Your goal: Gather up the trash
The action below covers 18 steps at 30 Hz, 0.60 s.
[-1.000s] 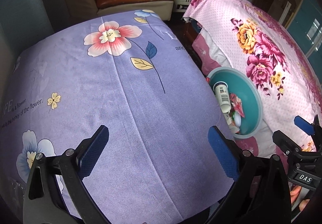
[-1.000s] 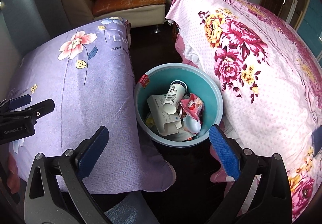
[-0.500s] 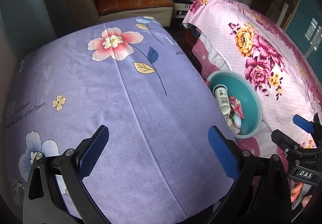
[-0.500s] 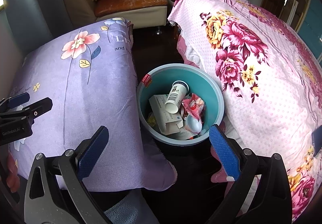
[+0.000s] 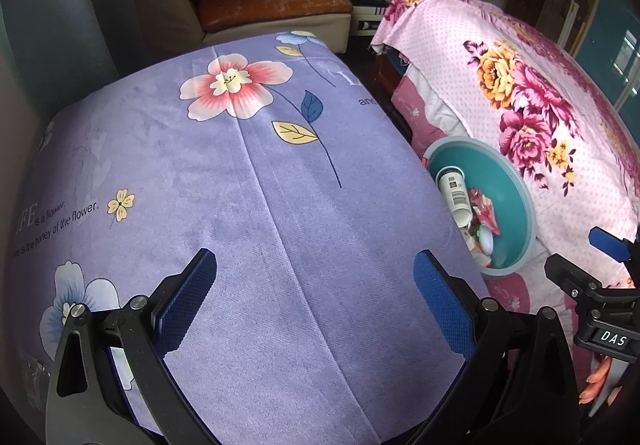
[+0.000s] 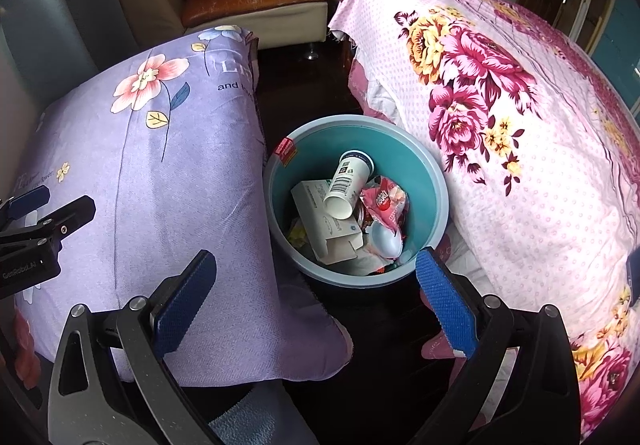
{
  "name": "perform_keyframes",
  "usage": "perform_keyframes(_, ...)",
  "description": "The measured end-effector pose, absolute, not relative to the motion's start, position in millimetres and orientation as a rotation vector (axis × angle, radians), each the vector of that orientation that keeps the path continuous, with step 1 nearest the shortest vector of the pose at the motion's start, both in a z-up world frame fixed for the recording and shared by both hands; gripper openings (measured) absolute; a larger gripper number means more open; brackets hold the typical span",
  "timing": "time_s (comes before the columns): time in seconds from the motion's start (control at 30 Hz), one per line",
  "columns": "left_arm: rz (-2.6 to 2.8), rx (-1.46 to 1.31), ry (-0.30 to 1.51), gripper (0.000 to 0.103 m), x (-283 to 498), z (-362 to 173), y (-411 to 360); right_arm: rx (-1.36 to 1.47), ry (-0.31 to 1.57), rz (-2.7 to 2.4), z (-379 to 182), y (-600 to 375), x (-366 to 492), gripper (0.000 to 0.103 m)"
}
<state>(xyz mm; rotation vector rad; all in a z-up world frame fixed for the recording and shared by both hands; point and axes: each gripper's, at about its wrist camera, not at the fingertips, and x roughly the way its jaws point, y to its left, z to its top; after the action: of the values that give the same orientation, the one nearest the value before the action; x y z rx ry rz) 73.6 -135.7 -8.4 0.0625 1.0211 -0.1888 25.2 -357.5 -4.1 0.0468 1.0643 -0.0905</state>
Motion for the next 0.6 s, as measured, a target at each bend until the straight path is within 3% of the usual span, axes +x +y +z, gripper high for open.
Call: perform_keyframes(0.6,-0.165,0.078,1.034,0.099,79.8,-16.8,-137.8,0.055,1.094,-0.091,-18.3,-361.6,37.0,0.096)
